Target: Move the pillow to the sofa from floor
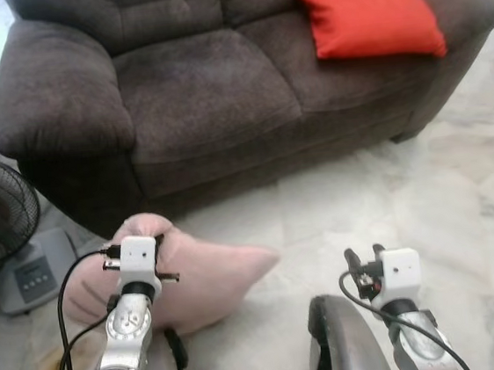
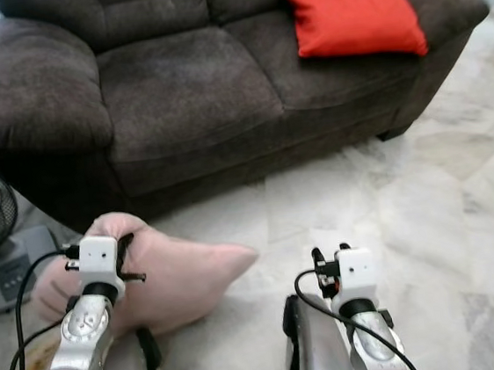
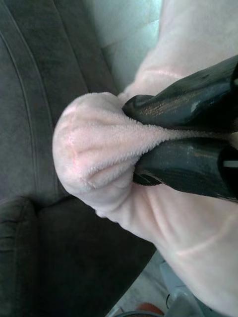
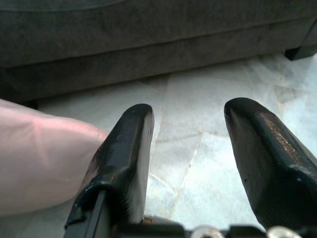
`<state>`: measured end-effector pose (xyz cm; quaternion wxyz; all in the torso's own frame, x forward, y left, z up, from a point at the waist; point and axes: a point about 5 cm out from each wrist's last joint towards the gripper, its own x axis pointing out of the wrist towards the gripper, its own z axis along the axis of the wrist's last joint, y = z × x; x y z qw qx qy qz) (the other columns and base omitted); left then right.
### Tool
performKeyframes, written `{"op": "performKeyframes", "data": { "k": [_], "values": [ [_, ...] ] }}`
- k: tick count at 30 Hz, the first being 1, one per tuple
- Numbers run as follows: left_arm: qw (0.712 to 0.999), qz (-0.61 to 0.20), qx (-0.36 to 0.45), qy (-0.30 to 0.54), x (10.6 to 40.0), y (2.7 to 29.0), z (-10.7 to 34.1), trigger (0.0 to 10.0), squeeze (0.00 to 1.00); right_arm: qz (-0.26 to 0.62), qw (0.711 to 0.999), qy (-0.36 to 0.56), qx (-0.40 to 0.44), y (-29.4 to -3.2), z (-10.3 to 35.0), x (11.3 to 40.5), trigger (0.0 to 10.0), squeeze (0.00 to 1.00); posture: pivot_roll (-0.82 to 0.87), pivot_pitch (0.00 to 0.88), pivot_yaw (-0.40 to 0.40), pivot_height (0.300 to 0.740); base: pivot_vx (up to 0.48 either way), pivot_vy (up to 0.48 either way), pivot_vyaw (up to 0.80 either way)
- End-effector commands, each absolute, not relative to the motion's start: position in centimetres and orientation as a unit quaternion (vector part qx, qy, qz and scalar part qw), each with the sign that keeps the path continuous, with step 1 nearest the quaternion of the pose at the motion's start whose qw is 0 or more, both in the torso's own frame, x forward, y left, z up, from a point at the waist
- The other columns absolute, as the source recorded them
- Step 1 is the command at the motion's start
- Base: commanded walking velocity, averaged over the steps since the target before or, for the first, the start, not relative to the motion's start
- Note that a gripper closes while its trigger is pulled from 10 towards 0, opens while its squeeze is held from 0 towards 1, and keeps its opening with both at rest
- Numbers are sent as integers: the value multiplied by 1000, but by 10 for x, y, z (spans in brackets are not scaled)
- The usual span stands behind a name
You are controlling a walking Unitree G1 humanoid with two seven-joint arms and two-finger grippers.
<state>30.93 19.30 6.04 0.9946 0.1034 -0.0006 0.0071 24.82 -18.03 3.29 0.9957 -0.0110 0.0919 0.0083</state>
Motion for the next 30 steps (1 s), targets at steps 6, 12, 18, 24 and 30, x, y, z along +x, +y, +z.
{"op": "performKeyframes", "data": {
  "k": [6, 12, 18, 24, 30],
  "values": [
    [991, -1, 117, -61, 316, 187, 84, 10000, 0, 5, 996, 87, -6, -181, 32, 249, 10000, 0, -14, 71, -13, 604, 0, 0, 0],
    [991, -1, 115, -69, 316, 185, 89, 10000, 0, 7, 996, 86, -4, -179, 32, 251, 10000, 0, -6, 68, -13, 649, 0, 0, 0],
    [991, -3, 115, -72, 318, 184, 92, 10000, 0, 13, 996, 84, -1, -175, 32, 253, 10000, 0, -4, 66, -9, 663, 0, 0, 0],
    [991, -7, 114, -76, 318, 182, 94, 10000, 0, 12, 997, 80, 2, -175, 33, 254, 10000, 0, -1, 61, -6, 663, 0, 0, 0],
    [990, -8, 112, -83, 319, 181, 99, 10000, 0, 9, 997, 75, 2, -176, 34, 255, 10000, 0, 2, 60, -3, 663, 0, 0, 0]
  ]
}}
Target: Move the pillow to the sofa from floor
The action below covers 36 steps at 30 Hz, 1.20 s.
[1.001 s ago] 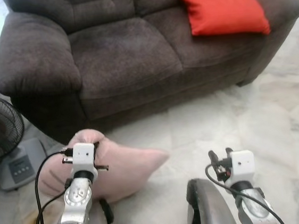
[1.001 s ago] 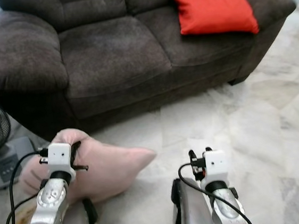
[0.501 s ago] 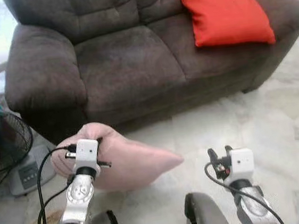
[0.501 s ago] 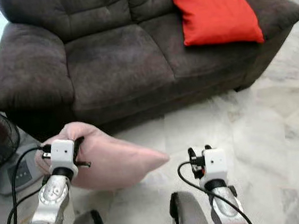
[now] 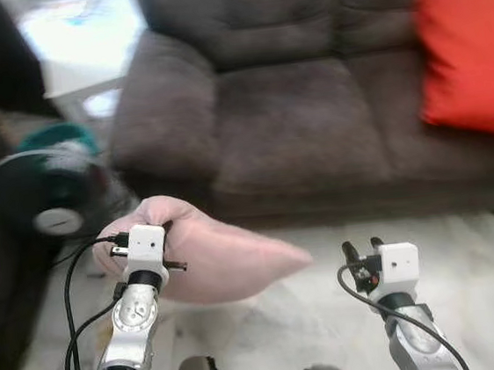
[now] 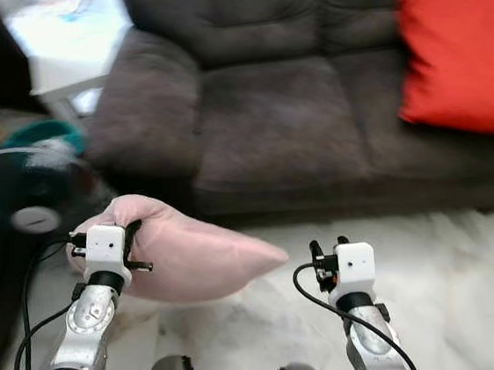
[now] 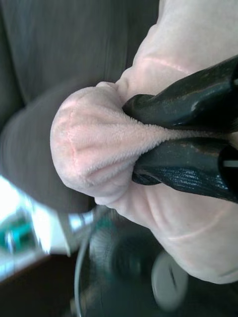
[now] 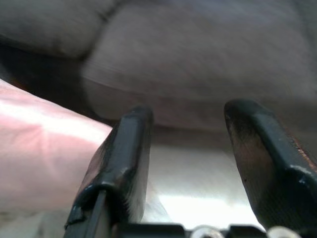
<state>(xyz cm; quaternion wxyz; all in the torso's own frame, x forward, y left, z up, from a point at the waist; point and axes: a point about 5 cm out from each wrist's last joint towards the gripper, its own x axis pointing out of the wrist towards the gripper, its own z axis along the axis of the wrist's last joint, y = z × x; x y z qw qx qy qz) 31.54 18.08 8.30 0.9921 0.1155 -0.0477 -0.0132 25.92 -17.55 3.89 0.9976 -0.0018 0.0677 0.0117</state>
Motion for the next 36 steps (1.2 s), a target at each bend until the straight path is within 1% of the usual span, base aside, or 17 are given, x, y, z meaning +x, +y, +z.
{"op": "performKeyframes", "data": {
  "k": [1, 17, 23, 26, 27, 28, 36],
  "values": [
    [990, -10, 111, -89, 320, 180, 102, 10000, 0, 8, 997, 72, 3, -177, 35, 256, 10000, 0, 2, 59, -2, 663, 0, 0, 0],
    [988, -39, 105, -107, 324, 168, 117, 10000, 0, -6, 999, 50, 11, -182, 43, 261, 10000, 0, 6, 51, 3, 663, 0, 0, 0],
    [987, -42, 103, -116, 325, 166, 123, 10000, 0, -12, 999, 39, 11, -184, 47, 264, 10000, 0, 10, 50, 2, 697, 0, 0, 0],
    [987, -43, 100, -119, 325, 165, 125, 10000, 0, -13, 999, 37, 12, -184, 48, 265, 10000, 0, 11, 49, 2, 727, 0, 0, 0],
    [987, -43, 100, -119, 325, 165, 125, 10000, 0, -13, 999, 37, 12, -184, 48, 265, 10000, 0, 11, 49, 2, 727, 0, 0, 0],
    [987, -45, 99, -120, 325, 164, 127, 10000, 0, -17, 999, 41, 8, -185, 47, 265, 10000, 0, 13, 48, 2, 740, 0, 0, 0],
    [986, -53, 95, -124, 326, 162, 132, 10000, 0, -15, 999, 37, 11, -185, 48, 266, 10000, 0, 14, 46, 2, 740, 0, 0, 0]
  ]
}}
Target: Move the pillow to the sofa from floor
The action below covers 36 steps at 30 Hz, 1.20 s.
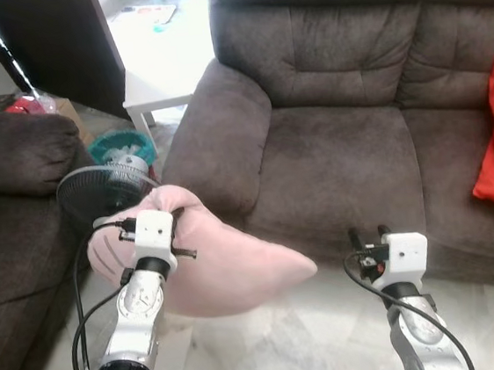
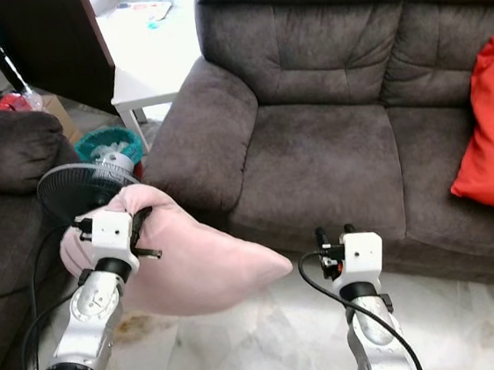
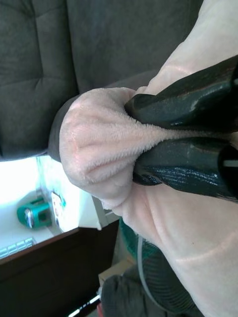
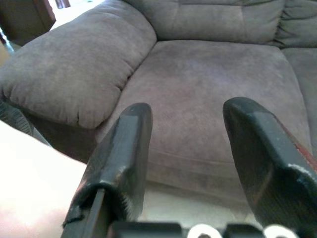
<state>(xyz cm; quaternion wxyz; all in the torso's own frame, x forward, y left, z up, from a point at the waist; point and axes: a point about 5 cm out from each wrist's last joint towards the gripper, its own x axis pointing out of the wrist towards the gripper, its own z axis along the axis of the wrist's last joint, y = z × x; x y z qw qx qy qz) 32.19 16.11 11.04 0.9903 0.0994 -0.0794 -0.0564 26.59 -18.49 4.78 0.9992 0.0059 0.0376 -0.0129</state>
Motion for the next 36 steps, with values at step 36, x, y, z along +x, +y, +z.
{"op": "performKeyframes", "data": {
  "k": [36],
  "values": [
    [941, -321, 106, -20, 325, 132, 142, 10000, 0, 121, 909, 283, -282, -204, -5, 255, 10000, 24, 11, 11, 15, 740, 0, 0, 0]
  ]
}}
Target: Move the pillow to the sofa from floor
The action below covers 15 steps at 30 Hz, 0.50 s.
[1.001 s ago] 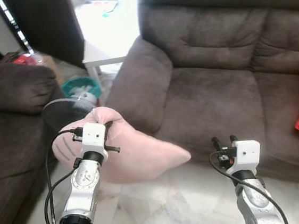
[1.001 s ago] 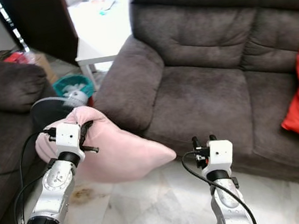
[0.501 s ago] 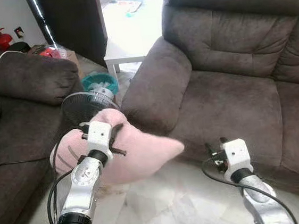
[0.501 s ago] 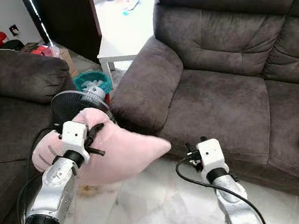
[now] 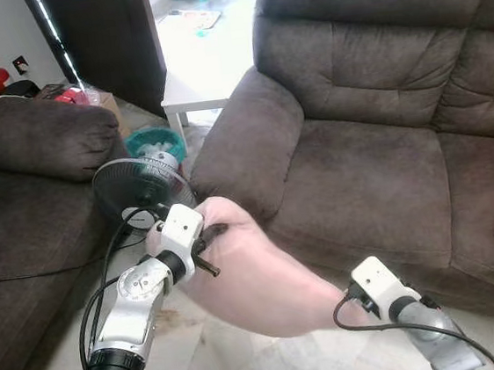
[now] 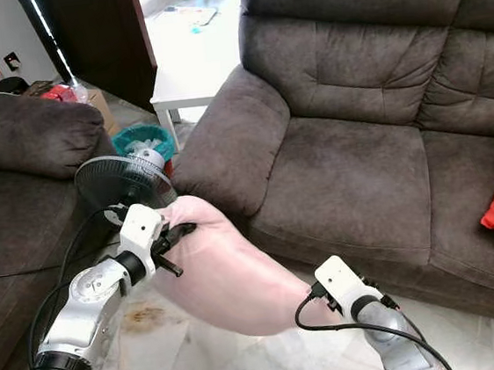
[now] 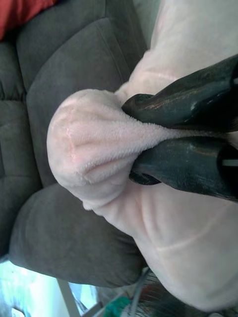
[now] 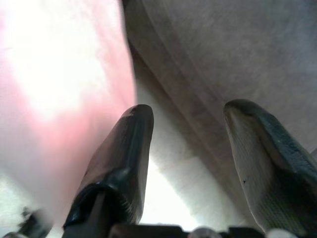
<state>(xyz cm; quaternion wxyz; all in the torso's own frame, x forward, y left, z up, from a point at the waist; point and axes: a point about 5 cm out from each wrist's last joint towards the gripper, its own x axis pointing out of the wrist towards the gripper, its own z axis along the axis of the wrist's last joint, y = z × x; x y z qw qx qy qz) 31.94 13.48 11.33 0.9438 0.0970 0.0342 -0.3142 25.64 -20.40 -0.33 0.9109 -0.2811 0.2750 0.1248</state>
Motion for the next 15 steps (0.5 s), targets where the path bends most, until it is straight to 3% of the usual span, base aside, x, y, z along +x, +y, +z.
{"op": "performKeyframes", "data": {
  "k": [1, 10, 15],
  "values": [
    [939, -327, 108, -21, 326, 131, 144, 10000, 0, 114, 910, 286, -277, -204, -7, 254, 10000, 1000, 12, 9, 16, 740, 0, 0, 0],
    [932, -336, 131, -26, 333, 129, 150, 10000, 0, 136, 899, 323, -262, -207, -17, 242, 10000, 1000, 8, 16, 24, 740, 0, 0, 0],
    [930, -336, 146, -18, 332, 132, 146, 10000, 0, 109, 931, 296, -184, -215, -4, 249, 10000, 1000, 0, 31, 27, 740, 0, 0, 0]
  ]
}}
